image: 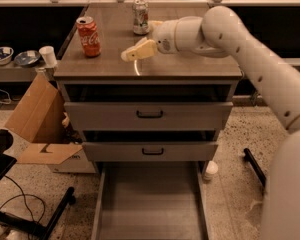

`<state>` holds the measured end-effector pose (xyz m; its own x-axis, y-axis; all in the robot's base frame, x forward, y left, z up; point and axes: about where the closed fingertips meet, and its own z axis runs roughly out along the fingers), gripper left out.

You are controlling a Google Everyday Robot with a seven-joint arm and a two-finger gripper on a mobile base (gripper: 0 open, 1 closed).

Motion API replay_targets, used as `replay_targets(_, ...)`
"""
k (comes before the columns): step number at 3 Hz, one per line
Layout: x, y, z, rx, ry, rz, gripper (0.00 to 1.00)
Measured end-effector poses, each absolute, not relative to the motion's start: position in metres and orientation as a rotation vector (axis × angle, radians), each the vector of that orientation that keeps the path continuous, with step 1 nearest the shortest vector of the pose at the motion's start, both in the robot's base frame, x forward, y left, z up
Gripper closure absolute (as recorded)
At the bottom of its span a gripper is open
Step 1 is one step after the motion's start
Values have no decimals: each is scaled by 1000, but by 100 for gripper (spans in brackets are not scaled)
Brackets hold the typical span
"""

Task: Place coke can into bottom drawer

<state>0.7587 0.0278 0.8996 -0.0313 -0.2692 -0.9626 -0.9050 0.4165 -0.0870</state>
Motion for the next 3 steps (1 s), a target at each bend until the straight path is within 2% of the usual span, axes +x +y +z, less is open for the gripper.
replay_targets(1,790,62,898,-1037,1550,748,0)
replay_targets(3,810,144,908,-1065,1453,784,0)
